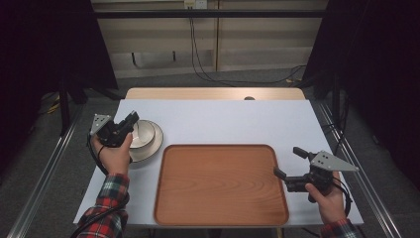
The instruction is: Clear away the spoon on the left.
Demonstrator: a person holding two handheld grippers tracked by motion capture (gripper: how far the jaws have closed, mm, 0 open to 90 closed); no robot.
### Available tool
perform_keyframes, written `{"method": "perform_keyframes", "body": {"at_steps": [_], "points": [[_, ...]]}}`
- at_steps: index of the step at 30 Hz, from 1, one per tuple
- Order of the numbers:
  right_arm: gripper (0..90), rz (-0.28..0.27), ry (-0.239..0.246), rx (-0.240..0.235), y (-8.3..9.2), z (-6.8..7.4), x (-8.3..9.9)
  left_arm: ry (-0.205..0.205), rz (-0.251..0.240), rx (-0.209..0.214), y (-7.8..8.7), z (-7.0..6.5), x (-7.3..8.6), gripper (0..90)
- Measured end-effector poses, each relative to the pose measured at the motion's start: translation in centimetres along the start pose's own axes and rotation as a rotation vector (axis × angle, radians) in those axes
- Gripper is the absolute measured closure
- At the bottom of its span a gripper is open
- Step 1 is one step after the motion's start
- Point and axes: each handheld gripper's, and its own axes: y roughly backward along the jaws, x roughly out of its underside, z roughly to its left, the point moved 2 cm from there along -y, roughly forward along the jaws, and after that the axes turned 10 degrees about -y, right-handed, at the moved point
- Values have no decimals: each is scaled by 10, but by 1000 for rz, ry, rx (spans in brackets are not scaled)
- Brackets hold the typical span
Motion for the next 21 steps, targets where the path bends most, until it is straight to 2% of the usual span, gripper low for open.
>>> {"method": "perform_keyframes", "body": {"at_steps": [4,7,12,21], "points": [[11,-6,-3,2,0,-1,0,12,3,-1,0,-1,-2,851],[11,0,2,7,-2,0,0,0,6,13,3,-2,-6,851],[11,1,3,8,-2,0,0,12,-12,13,9,-1,-15,852],[11,-1,3,2,-2,0,0,-10,-28,41,17,-4,-39,853]]}}
